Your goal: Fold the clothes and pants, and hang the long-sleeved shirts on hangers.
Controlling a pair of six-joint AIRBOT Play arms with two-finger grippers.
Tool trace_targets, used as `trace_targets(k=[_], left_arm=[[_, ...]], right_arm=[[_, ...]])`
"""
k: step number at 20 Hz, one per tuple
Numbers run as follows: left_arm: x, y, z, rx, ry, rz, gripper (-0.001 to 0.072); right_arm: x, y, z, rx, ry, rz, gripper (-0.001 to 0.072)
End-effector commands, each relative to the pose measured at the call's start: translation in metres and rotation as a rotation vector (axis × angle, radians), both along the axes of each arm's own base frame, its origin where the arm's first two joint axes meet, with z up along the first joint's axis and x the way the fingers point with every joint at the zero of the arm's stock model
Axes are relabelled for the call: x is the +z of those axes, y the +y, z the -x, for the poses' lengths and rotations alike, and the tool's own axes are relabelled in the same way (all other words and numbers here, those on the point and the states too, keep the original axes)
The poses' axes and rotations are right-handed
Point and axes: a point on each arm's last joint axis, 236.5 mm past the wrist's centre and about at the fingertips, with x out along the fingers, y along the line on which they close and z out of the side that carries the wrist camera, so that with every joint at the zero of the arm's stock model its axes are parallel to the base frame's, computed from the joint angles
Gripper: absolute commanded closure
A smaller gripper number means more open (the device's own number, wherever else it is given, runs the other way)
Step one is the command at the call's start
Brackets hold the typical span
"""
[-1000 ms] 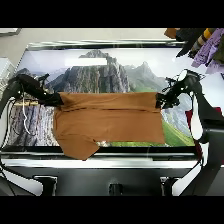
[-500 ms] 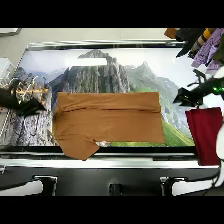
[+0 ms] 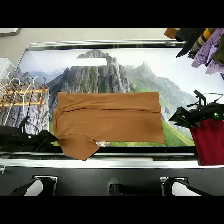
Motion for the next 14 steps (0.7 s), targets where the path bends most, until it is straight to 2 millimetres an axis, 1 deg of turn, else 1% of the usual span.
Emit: trace_targets(k=[1, 3, 7, 12, 14], left_arm=[[-0.016, -0.018, 0.023, 0.029, 0.056, 0.047, 0.0243], [-0.021, -0.021, 0.027, 0.035, 0.066, 0.051, 0.0243], [-0.026, -0.017, 0.023, 0.083, 0.072, 0.044, 0.0243], [-0.043, -0.026, 0.03, 0.118, 0.109, 0.074, 0.0244], [-0.046, -0.031, 0.027, 0.123, 0.1, 0.077, 0.0244]], right_arm=[[0.003, 0.01, 0.009, -0.009, -0.01, -0.029, 0.0304], [0.007, 0.015, 0.006, -0.016, -0.024, -0.049, 0.0305], [0.01, 0.019, 0.004, -0.022, -0.035, -0.069, 0.0306], [0.01, 0.018, 0.003, -0.024, -0.039, -0.068, 0.0311], [0.01, 0.018, 0.003, -0.023, -0.038, -0.069, 0.0311]])
